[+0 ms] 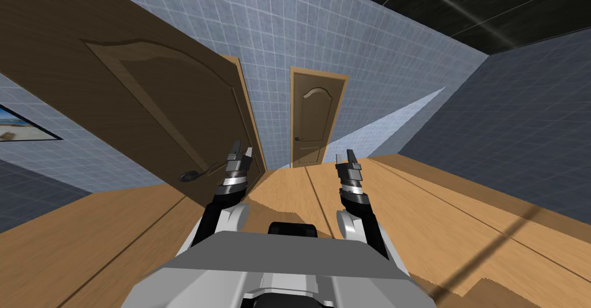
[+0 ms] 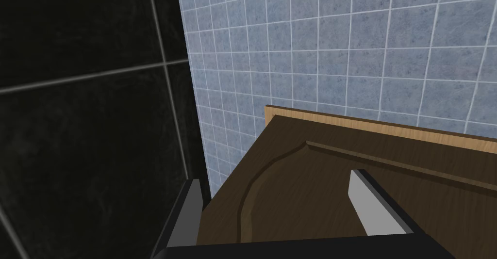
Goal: Pull the door open
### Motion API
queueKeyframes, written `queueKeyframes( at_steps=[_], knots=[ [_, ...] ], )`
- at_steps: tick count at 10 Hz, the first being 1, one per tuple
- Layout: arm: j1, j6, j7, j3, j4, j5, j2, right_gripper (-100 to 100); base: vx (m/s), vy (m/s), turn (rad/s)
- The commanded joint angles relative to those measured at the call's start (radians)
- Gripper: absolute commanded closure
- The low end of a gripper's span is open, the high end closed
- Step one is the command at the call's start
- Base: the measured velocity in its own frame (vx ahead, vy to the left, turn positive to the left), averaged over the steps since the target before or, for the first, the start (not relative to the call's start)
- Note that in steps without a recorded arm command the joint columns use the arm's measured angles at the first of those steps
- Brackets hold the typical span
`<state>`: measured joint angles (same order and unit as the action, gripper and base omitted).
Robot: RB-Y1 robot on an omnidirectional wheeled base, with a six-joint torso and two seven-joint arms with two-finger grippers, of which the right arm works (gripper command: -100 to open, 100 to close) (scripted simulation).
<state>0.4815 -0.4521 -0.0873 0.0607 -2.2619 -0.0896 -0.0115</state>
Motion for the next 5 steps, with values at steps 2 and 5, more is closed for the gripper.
queueKeyframes(
  at_steps=[2,5],
  knots=[
    [-0.019,-0.010,-0.011,-0.005,0.051,-0.006,0.017,-100,0.136,0.029,0.024],
    [-0.037,-0.020,-0.022,-0.010,0.101,-0.012,0.032,-100,0.136,0.017,0.017]
  ],
)
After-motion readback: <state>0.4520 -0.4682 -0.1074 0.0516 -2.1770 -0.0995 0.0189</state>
